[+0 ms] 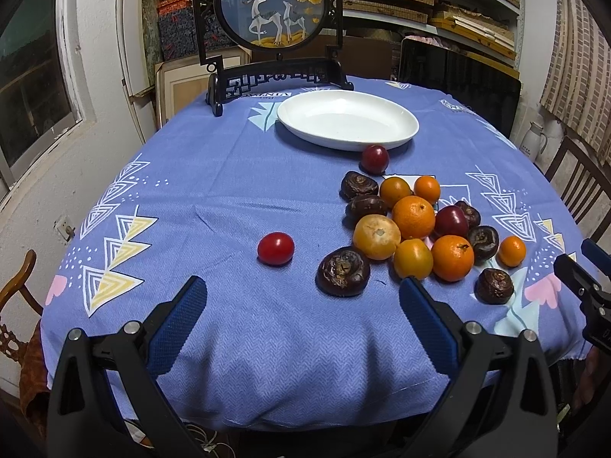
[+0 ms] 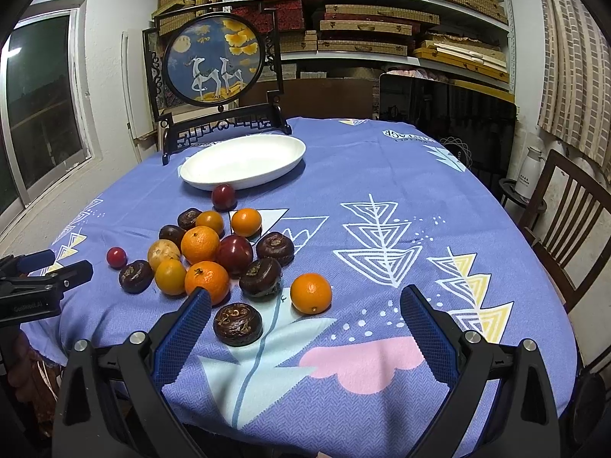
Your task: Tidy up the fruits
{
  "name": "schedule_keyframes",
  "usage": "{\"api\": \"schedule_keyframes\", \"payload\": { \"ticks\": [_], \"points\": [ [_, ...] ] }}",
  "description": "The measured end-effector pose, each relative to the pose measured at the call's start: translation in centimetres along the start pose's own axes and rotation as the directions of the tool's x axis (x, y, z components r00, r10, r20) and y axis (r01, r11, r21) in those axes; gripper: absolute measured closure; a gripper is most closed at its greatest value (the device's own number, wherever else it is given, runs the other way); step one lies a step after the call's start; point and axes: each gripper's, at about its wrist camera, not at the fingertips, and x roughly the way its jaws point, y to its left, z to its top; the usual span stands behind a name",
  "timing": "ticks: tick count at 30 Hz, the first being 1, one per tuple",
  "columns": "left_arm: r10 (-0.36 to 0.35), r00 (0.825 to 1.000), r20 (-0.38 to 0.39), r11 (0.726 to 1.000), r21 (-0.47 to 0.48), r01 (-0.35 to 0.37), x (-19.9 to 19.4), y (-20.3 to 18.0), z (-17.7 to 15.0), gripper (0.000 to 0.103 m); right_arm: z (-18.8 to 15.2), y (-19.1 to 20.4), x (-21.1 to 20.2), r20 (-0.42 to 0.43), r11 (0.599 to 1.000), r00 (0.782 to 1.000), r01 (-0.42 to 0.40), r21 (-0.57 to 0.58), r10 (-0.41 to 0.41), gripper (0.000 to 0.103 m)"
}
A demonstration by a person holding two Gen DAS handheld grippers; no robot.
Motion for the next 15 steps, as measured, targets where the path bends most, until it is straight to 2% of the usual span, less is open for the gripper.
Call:
{"api": "schedule_keyframes", "payload": {
  "ticks": [15],
  "points": [
    [-0.003, 1.0, -0.002, 1.0, -0.007, 0.003, 0.07, 0.01, -0.24, 0.004, -0.06, -0.08, -0.01, 0.0, 1.0, 1.0, 0.0, 0.001, 0.0, 0.004]
  ]
}}
